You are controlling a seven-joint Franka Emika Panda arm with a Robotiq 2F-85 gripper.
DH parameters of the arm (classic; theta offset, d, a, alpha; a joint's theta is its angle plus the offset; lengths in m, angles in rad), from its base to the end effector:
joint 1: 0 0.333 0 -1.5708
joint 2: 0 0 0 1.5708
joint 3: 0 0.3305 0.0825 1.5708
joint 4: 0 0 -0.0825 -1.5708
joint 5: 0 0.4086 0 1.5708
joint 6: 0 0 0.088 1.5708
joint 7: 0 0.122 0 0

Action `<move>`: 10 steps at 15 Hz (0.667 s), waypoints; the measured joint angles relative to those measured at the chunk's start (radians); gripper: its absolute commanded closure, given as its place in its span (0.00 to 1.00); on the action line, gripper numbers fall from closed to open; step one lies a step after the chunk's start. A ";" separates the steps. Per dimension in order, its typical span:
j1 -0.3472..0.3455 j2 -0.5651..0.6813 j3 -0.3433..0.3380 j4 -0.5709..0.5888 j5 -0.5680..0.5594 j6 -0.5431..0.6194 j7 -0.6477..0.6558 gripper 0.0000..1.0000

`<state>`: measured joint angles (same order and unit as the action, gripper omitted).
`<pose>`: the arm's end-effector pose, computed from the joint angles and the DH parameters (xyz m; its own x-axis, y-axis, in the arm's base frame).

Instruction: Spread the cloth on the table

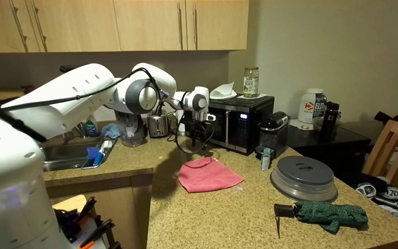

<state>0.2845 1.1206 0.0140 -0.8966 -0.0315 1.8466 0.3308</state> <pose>0.7702 0.2295 0.1654 0.9873 -0.0331 -0.1554 -0.0224 -0.9973 0.0701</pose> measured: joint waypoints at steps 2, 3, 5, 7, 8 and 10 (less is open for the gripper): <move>0.016 -0.052 0.002 -0.058 0.000 -0.017 0.000 0.00; 0.024 -0.082 0.002 -0.093 0.000 -0.025 0.001 0.00; 0.040 -0.143 0.004 -0.170 0.000 -0.037 0.005 0.00; 0.055 -0.204 0.006 -0.254 0.001 -0.042 0.012 0.00; 0.062 -0.235 0.006 -0.298 0.001 -0.041 0.016 0.00; 0.068 -0.293 0.008 -0.384 0.001 -0.036 0.019 0.00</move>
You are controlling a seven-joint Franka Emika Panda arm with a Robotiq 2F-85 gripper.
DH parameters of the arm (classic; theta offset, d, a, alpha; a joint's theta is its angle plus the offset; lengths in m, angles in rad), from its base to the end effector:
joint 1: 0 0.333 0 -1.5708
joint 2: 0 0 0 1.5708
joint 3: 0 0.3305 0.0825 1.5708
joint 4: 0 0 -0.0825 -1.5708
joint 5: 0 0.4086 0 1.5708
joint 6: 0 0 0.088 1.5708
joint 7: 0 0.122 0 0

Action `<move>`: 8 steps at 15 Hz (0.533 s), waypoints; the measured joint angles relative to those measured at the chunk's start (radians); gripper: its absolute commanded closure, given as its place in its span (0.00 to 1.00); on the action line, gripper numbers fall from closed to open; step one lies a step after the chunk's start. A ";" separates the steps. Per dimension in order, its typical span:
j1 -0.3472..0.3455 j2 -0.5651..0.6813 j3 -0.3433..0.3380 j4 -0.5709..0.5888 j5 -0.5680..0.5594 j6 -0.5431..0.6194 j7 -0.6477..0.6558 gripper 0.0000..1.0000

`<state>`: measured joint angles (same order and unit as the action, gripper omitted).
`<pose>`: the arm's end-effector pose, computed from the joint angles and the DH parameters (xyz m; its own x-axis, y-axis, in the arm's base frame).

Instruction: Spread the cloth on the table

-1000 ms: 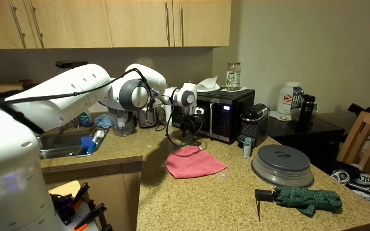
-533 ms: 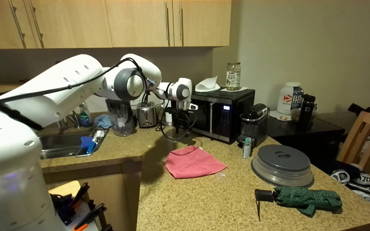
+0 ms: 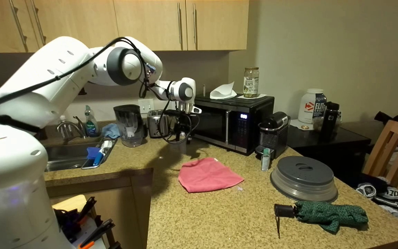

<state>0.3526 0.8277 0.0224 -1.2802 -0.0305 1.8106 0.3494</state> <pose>0.6917 0.2654 0.2154 0.9622 0.0161 -0.2717 0.0475 -0.9929 0.1093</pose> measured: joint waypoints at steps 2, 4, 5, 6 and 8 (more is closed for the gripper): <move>-0.002 -0.054 0.003 -0.083 0.000 0.019 0.000 0.00; -0.008 -0.108 0.003 -0.170 0.000 0.062 0.000 0.00; -0.012 -0.134 0.002 -0.215 0.000 0.085 0.000 0.00; -0.017 -0.156 0.001 -0.253 0.000 0.100 0.001 0.00; -0.023 -0.184 0.001 -0.298 0.000 0.115 0.001 0.00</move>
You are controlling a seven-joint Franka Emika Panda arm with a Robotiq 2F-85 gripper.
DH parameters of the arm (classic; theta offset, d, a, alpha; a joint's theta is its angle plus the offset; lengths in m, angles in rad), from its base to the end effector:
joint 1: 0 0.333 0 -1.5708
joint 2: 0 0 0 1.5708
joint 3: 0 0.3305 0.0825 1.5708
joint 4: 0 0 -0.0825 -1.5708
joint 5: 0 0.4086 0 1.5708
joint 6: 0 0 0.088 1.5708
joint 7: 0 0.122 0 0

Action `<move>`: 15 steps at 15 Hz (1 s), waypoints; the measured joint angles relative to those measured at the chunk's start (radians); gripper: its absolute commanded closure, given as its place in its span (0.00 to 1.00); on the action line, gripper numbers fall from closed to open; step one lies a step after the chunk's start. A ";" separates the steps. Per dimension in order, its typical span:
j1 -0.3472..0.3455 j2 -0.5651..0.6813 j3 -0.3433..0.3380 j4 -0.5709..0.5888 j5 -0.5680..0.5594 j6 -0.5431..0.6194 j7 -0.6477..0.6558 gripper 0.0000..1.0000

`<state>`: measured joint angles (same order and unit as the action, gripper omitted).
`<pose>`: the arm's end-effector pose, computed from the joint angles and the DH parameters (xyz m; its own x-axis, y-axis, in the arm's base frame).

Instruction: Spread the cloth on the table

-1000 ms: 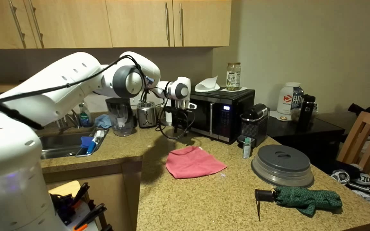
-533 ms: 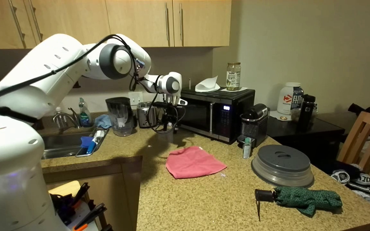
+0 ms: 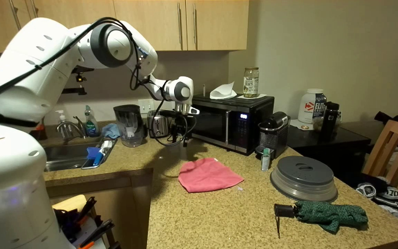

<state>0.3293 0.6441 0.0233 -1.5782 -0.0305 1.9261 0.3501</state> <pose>0.6471 0.2336 0.2233 0.9627 -0.0009 -0.2705 0.0299 -0.9935 0.1097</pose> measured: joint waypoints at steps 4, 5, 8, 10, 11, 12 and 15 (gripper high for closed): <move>0.000 -0.008 0.000 -0.012 0.000 0.004 0.000 0.00; 0.000 -0.008 0.000 -0.012 0.000 0.004 0.000 0.00; 0.000 -0.008 0.000 -0.012 0.000 0.004 0.000 0.00; 0.000 -0.008 0.000 -0.012 0.000 0.004 0.000 0.00; 0.000 -0.007 0.001 -0.010 0.000 0.004 0.000 0.00; 0.000 -0.006 0.002 -0.010 0.000 0.004 0.000 0.00; 0.000 0.000 0.006 -0.011 0.000 0.007 0.000 0.00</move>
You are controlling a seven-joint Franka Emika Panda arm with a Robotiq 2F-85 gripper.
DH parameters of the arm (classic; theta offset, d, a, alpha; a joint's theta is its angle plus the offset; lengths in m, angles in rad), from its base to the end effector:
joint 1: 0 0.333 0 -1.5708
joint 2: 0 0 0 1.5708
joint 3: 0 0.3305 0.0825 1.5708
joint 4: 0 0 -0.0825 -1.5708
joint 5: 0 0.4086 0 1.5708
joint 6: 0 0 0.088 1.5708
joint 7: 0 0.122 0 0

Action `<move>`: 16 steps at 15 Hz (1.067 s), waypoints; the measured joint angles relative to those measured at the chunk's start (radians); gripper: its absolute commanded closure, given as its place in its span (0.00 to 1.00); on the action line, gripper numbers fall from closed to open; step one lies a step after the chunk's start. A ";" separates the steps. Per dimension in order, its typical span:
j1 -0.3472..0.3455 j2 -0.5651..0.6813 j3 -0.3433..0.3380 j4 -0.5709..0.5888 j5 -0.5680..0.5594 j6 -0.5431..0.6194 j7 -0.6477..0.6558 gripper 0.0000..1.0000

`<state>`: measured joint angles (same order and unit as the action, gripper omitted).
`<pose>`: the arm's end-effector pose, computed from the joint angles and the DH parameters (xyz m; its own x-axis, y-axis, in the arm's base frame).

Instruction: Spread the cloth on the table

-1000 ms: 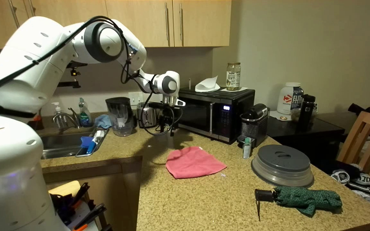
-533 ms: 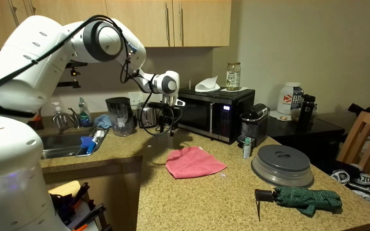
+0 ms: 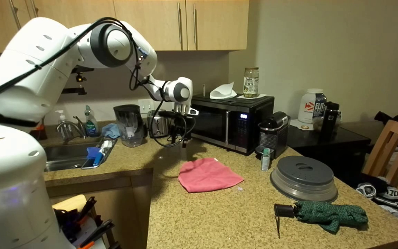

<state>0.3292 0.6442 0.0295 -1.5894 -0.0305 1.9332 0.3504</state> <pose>0.6433 0.2363 0.2189 0.9613 0.0043 -0.2755 0.0352 -0.9936 0.1074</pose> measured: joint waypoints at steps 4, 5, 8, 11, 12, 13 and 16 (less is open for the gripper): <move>0.000 0.011 0.008 -0.006 0.006 0.017 0.001 0.00; -0.001 0.011 0.009 -0.013 0.014 0.026 0.001 0.00; -0.008 0.011 0.011 -0.032 0.046 0.060 0.001 0.00; -0.022 0.011 0.017 -0.047 0.079 0.092 0.001 0.00; -0.027 0.011 0.019 -0.051 0.088 0.101 0.001 0.00; -0.031 0.011 0.020 -0.054 0.096 0.111 0.001 0.00; -0.039 0.011 0.024 -0.061 0.103 0.139 0.001 0.00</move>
<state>0.2897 0.6551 0.0534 -1.6504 0.0729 2.0725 0.3511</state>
